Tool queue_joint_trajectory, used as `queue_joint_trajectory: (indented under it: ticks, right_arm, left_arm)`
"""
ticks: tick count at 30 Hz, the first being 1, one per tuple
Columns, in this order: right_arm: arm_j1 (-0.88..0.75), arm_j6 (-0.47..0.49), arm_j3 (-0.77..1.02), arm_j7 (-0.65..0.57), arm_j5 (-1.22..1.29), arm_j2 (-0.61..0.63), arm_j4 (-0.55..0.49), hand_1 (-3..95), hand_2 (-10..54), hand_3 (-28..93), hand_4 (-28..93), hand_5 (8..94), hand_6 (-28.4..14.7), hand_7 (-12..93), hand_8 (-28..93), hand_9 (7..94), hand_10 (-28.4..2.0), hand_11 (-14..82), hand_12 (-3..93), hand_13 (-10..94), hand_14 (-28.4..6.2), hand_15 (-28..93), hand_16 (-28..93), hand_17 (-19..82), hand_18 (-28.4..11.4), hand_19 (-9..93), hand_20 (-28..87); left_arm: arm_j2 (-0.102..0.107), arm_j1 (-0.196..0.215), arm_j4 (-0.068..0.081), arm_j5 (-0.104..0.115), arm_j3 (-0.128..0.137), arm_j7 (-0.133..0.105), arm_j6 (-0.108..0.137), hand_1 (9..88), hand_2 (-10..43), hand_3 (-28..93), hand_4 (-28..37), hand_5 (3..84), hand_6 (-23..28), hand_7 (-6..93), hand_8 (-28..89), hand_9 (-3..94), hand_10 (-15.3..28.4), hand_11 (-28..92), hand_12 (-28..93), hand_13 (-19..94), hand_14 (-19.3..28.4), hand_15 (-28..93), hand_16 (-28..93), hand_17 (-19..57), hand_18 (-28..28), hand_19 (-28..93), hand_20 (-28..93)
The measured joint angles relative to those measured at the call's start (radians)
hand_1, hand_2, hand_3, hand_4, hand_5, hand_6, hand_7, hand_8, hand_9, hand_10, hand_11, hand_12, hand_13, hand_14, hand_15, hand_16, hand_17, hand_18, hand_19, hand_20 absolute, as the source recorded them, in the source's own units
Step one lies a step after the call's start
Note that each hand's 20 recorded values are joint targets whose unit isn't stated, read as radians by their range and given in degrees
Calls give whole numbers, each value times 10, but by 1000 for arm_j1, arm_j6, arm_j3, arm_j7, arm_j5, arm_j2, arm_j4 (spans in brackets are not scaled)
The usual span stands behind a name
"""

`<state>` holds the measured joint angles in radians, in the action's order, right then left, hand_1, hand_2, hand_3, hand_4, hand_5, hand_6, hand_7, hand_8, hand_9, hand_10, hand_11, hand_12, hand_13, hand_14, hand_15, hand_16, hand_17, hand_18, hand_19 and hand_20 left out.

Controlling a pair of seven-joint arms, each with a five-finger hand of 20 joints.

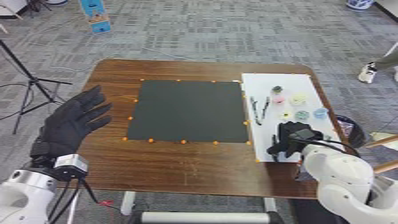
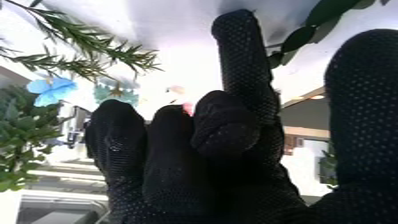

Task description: Arrange flowers

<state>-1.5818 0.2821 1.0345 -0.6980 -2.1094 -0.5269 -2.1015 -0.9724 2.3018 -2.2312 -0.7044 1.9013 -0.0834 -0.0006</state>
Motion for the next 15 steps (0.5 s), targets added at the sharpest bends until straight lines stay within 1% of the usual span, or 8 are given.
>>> queue_joint_trajectory:
  ticks: [3,5,6,12,15]
  right_arm:
    - [14,0,-14,-2,-5,-6,10,318,-95,729,-282,777,12,349,-117,823,-88,640,446,780,-87,868,474,478,-228,932,698]
    - [22,0,-26,-4,-15,-8,12,363,-95,715,-282,773,11,351,38,825,-85,641,443,782,-84,867,472,479,-228,932,696]
    - [28,0,-35,-6,-21,-9,13,388,-95,696,-282,775,11,355,78,827,-83,640,443,784,-83,866,472,479,-228,932,696]
    - [68,13,-95,-7,-64,-27,22,452,-95,629,-283,780,12,369,110,832,-79,640,446,789,-80,863,477,485,-226,932,692]
    - [79,22,-109,-5,-72,-36,21,464,-95,642,-283,780,15,389,116,838,-76,640,445,791,-78,863,478,488,-225,932,690]
  left_arm:
    - [0,0,0,0,0,0,0,250,-70,701,-282,287,24,189,-97,261,111,185,163,223,140,252,18,-97,217,435,80]
    - [0,0,0,0,0,0,0,250,-69,700,-282,286,24,190,-97,261,111,185,162,223,140,252,18,-97,217,435,80]
    - [0,0,0,1,0,0,0,250,-69,701,-282,287,24,189,-97,261,110,184,162,223,140,252,18,-97,217,436,80]
    - [0,0,0,1,-1,0,0,250,-68,700,-282,287,24,190,-98,260,110,184,163,223,139,253,18,-97,218,436,81]
    - [0,0,0,1,-1,0,0,250,-68,701,-282,287,24,191,-97,261,110,185,163,224,140,253,18,-97,217,436,81]
